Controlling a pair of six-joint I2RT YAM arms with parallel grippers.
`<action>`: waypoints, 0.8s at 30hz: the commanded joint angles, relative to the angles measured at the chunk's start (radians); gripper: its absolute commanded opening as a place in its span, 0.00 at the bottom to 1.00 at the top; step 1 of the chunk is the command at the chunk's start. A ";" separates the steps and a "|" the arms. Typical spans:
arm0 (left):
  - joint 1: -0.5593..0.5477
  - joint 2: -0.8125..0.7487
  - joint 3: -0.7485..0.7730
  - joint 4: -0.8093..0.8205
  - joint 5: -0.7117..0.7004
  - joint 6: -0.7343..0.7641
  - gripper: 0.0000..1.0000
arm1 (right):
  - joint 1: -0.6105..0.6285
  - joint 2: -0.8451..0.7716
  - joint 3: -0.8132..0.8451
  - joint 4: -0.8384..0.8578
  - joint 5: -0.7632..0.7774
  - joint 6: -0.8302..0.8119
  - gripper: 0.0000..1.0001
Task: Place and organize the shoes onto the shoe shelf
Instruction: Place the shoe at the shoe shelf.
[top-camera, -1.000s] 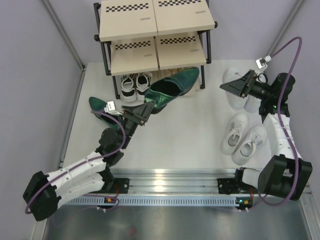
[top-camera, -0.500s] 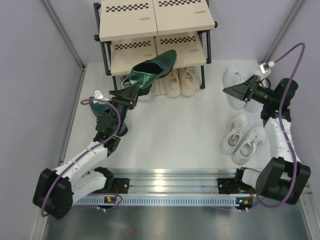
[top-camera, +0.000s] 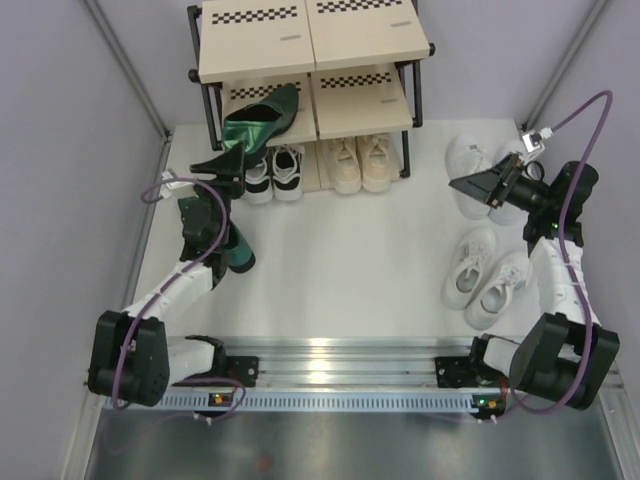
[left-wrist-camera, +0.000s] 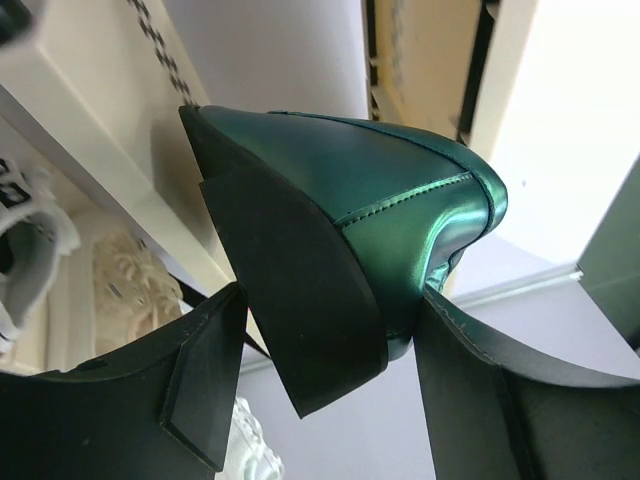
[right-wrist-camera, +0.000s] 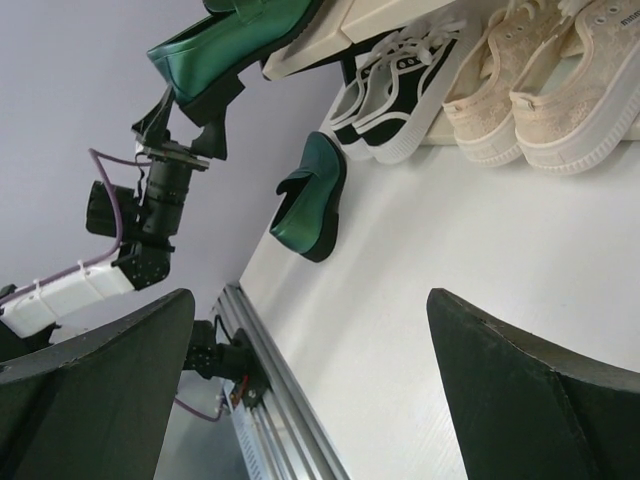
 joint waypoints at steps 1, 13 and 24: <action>0.031 0.014 0.098 0.260 -0.048 -0.017 0.00 | -0.019 -0.027 -0.009 0.058 -0.016 -0.024 0.99; 0.040 0.202 0.194 0.342 -0.213 0.062 0.00 | -0.033 -0.030 -0.019 0.084 -0.016 -0.004 1.00; 0.028 0.273 0.283 0.314 -0.305 0.123 0.00 | -0.040 -0.030 -0.032 0.116 -0.016 0.019 0.99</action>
